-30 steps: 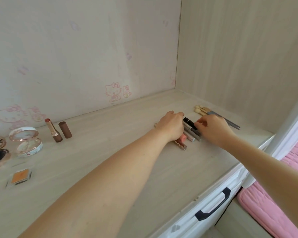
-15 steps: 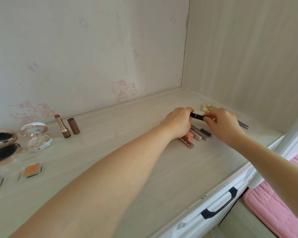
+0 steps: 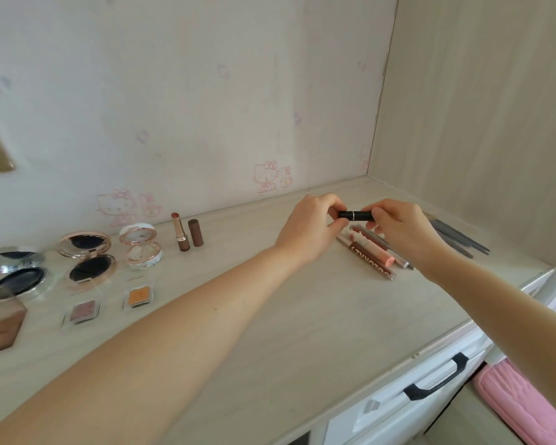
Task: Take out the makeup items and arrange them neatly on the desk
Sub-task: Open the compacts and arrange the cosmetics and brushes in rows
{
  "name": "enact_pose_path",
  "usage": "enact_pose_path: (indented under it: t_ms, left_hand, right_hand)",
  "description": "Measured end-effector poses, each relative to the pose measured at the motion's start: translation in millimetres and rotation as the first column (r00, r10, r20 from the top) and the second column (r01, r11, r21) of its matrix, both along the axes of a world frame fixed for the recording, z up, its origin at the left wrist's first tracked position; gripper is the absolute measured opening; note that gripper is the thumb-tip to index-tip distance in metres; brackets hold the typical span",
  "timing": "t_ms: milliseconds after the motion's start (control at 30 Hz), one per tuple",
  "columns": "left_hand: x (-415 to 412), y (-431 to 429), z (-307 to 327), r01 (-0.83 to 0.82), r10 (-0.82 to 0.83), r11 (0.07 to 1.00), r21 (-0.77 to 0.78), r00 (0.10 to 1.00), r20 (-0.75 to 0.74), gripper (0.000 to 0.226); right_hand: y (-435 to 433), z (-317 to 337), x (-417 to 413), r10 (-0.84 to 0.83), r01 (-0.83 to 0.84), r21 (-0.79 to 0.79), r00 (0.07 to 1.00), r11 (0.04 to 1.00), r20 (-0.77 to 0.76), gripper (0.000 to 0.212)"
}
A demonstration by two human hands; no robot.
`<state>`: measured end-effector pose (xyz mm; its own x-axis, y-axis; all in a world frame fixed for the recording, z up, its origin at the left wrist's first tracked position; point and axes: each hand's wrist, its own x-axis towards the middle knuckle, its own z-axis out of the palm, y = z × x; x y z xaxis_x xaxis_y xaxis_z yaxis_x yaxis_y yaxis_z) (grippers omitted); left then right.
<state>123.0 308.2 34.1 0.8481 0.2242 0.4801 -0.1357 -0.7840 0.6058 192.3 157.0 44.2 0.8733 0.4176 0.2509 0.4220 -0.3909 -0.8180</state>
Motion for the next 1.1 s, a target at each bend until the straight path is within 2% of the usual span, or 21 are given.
enact_pose_path:
  t_ms: [100,200,367,500,700,933,1100]
  left_hand:
    - [-32,16,3,-0.031,0.032,0.999,-0.032,0.999,0.025,0.010]
    - [-64,33,2,-0.069,0.071,0.996,-0.052,0.996,0.047,0.012]
    - [-122,62,-1,-0.160,0.164,0.985,-0.059,0.984,0.069,0.019]
    - [-174,80,-7,-0.215,0.220,0.973,-0.085,0.973,0.065,0.020]
    - [-252,100,-28,-0.310,0.310,0.951,-0.022,0.951,0.005,0.022]
    - [-315,107,-45,-0.356,0.356,0.933,-0.052,0.934,-0.022,0.021]
    - [-332,110,-52,-0.419,0.419,0.908,-0.014,0.906,0.052,0.025]
  right_hand:
    - [17,3,-25,0.071,-0.063,0.078,0.992,0.995,-0.102,0.029]
    - [33,6,-50,0.156,-0.140,0.120,0.977,0.983,-0.142,0.028]
    - [61,4,-99,0.268,-0.255,0.095,0.948,0.962,-0.173,0.025]
    - [81,-9,-142,0.334,-0.335,0.013,0.935,0.942,-0.117,0.023]
    - [106,-31,-195,0.445,-0.447,-0.099,0.894,0.889,-0.040,0.021]
    - [131,-50,-241,0.543,-0.541,-0.070,0.840,0.838,0.013,0.023]
    - [148,-61,-262,0.567,-0.564,-0.064,0.819,0.824,0.085,0.024]
